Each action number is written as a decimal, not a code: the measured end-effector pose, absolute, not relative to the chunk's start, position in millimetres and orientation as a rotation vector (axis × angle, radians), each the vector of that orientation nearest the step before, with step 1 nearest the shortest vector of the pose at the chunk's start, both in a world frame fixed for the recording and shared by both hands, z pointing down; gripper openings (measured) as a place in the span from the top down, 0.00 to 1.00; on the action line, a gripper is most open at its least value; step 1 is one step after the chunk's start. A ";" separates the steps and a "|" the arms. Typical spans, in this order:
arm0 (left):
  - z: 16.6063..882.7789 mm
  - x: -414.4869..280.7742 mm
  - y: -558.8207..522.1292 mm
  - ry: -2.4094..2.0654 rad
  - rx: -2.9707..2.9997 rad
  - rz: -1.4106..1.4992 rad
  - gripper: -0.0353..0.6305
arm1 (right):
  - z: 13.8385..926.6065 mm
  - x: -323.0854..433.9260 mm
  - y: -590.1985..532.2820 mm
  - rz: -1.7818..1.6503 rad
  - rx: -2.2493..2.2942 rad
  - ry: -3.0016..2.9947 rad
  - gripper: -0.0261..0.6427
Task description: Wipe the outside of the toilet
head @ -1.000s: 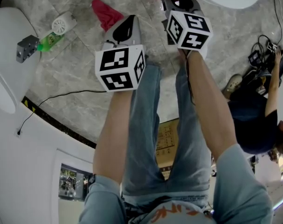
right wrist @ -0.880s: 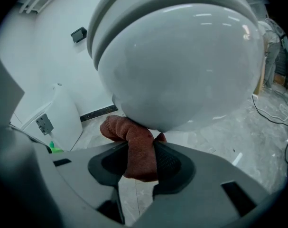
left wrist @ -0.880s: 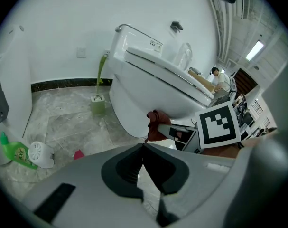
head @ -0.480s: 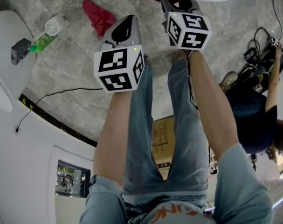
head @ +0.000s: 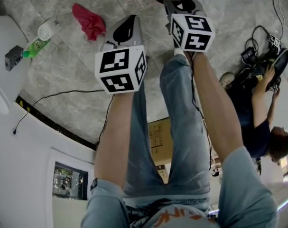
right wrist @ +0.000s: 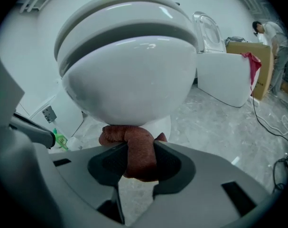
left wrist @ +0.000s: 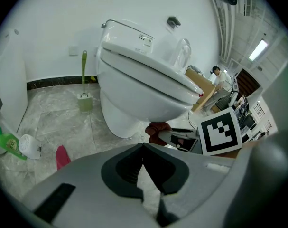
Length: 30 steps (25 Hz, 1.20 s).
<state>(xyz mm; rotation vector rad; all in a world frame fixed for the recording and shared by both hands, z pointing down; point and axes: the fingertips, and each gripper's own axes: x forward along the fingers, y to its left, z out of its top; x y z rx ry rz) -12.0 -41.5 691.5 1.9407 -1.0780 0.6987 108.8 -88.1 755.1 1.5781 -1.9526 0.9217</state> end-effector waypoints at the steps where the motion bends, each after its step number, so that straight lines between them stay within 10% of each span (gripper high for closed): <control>1: 691.2 -5.8 -42.0 -1.081 1.939 0.697 0.95 | 754.8 115.3 -88.6 0.920 1.573 -1.952 0.74; 30: 687.7 46.7 -17.7 -1.174 1.822 0.534 0.95 | 746.1 194.9 -84.9 0.779 1.460 -1.950 0.74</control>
